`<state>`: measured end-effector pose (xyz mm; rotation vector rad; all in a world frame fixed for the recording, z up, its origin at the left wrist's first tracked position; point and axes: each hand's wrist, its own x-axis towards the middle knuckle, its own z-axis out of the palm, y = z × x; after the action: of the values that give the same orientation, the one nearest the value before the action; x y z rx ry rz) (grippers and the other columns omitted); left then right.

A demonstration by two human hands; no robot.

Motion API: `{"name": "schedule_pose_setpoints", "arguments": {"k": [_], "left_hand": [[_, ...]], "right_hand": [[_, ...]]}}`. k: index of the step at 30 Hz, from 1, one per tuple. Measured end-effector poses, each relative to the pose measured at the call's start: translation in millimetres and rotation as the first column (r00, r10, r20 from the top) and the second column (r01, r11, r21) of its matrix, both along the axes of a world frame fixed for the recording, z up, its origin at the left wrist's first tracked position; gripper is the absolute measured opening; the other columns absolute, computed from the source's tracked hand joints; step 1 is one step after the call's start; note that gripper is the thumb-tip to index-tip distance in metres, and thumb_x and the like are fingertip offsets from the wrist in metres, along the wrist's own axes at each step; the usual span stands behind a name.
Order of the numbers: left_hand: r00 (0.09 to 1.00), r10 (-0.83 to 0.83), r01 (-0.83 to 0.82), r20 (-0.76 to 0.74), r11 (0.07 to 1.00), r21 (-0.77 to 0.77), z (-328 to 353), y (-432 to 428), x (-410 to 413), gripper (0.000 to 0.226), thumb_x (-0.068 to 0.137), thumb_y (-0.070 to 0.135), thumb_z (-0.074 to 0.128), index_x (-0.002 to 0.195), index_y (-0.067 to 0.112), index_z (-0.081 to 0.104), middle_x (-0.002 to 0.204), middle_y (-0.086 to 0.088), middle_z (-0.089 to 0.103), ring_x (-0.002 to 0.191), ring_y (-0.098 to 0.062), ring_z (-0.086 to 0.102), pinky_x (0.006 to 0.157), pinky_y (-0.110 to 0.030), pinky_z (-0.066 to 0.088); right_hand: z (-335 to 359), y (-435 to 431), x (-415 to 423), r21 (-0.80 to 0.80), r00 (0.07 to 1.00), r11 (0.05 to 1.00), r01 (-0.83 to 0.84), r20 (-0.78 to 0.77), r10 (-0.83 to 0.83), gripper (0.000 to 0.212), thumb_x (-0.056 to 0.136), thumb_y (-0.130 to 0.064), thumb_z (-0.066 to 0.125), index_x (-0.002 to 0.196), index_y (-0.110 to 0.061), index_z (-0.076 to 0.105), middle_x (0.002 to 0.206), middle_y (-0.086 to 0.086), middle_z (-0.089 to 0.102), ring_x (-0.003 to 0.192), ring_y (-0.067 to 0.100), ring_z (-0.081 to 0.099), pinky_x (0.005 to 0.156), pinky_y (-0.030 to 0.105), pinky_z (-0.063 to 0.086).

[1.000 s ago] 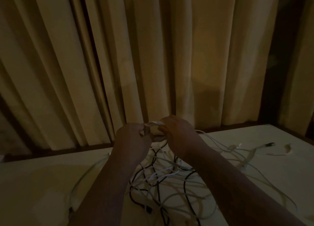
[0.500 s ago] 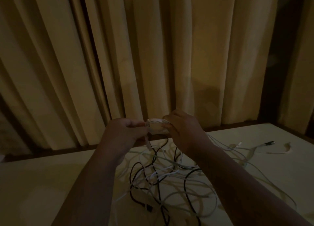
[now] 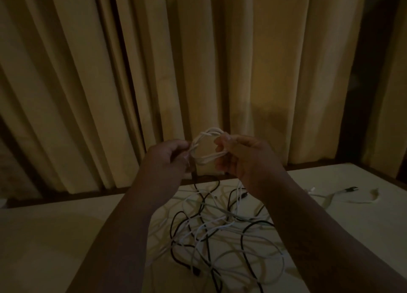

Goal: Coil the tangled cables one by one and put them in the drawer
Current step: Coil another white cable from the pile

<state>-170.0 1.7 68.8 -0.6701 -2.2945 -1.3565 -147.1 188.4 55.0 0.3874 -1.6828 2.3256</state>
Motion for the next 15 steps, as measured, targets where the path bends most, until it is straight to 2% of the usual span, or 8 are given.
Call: {"name": "schedule_pose_setpoints", "arguments": {"k": [2, 4, 5, 8, 10, 12, 15], "left_hand": [[1.0, 0.008, -0.008, 0.001, 0.999, 0.054, 2.5, -6.7, -1.6, 0.026, 0.102, 0.011, 0.053, 0.098, 0.033, 0.067, 0.092, 0.01, 0.068, 0.071, -0.001, 0.067, 0.071, -0.024, 0.056], [0.998, 0.052, -0.047, -0.047, 0.993, 0.104, 6.1, -18.5, -3.1, 0.03, 0.099, 0.011, 0.053, 0.092, 0.039, 0.064, 0.095, 0.005, 0.071, 0.076, -0.006, 0.066, 0.076, -0.032, 0.055], [0.995, 0.082, -0.075, -0.062, 0.991, 0.107, 8.7, -23.5, -3.2, 0.034, 0.099, 0.009, 0.052, 0.089, 0.039, 0.063, 0.091, 0.001, 0.071, 0.074, -0.007, 0.065, 0.073, -0.033, 0.054], [0.975, 0.2, -0.199, -0.097, 0.98, 0.018, 13.0, -25.4, -1.4, 0.033, 0.101, 0.013, 0.05, 0.084, 0.038, 0.063, 0.073, 0.009, 0.065, 0.058, -0.003, 0.06, 0.055, -0.027, 0.043], [0.961, 0.253, -0.26, -0.109, 0.964, -0.061, 10.5, -17.2, -2.1, 0.02, 0.101, 0.017, 0.051, 0.092, 0.026, 0.067, 0.071, 0.004, 0.061, 0.056, -0.009, 0.056, 0.051, -0.026, 0.038], [0.94, 0.294, -0.32, -0.172, 0.935, -0.151, 5.6, -8.4, -2.8, 0.018, 0.099, 0.018, 0.052, 0.093, 0.015, 0.069, 0.071, 0.001, 0.057, 0.058, -0.009, 0.051, 0.049, -0.026, 0.03], [0.924, 0.315, -0.352, -0.217, 0.922, -0.16, 1.0, -1.3, -2.9, 0.02, 0.097, 0.017, 0.052, 0.095, 0.015, 0.072, 0.075, 0.001, 0.057, 0.061, -0.007, 0.05, 0.05, -0.022, 0.027]], "right_hand": [[4.8, 6.0, 3.2, -0.05, 0.993, 0.993, -0.109, 0.045, 0.111, 0.031, 0.083, -0.028, 0.064, 0.095, 0.0, 0.067, 0.076, 0.007, 0.067, 0.072, 0.02, 0.068, 0.067, 0.032, 0.059], [10.4, 17.7, 7.3, -0.003, 0.995, 0.996, -0.09, 0.039, 0.09, 0.026, 0.083, -0.025, 0.064, 0.089, 0.0, 0.063, 0.076, 0.007, 0.066, 0.07, 0.021, 0.069, 0.063, 0.031, 0.058], [13.5, 22.7, 9.6, 0.045, 0.998, 0.998, -0.048, 0.03, 0.047, 0.028, 0.082, -0.025, 0.064, 0.088, 0.002, 0.062, 0.077, 0.009, 0.065, 0.069, 0.022, 0.07, 0.061, 0.03, 0.058], [17.5, 21.0, 14.4, 0.153, 1.0, 0.988, 0.026, 0.012, -0.028, 0.038, 0.08, -0.034, 0.063, 0.09, 0.002, 0.066, 0.082, 0.014, 0.068, 0.074, 0.029, 0.072, 0.062, 0.034, 0.06], [16.1, 7.0, 17.0, 0.218, 1.0, 0.976, -0.007, 0.025, 0.002, 0.047, 0.078, -0.042, 0.065, 0.1, -0.001, 0.068, 0.091, 0.012, 0.072, 0.079, 0.032, 0.074, 0.068, 0.039, 0.061], [13.5, -6.3, 17.9, 0.313, 1.0, 0.95, -0.017, 0.025, 0.01, 0.049, 0.075, -0.044, 0.068, 0.105, -0.005, 0.069, 0.095, 0.009, 0.074, 0.082, 0.029, 0.076, 0.072, 0.041, 0.062], [12.6, -12.8, 18.7, 0.425, 1.0, 0.905, 0.013, -0.005, -0.012, 0.026, 0.087, -0.026, 0.071, 0.104, -0.006, 0.071, 0.087, 0.008, 0.076, 0.081, 0.025, 0.076, 0.073, 0.036, 0.063]]}}
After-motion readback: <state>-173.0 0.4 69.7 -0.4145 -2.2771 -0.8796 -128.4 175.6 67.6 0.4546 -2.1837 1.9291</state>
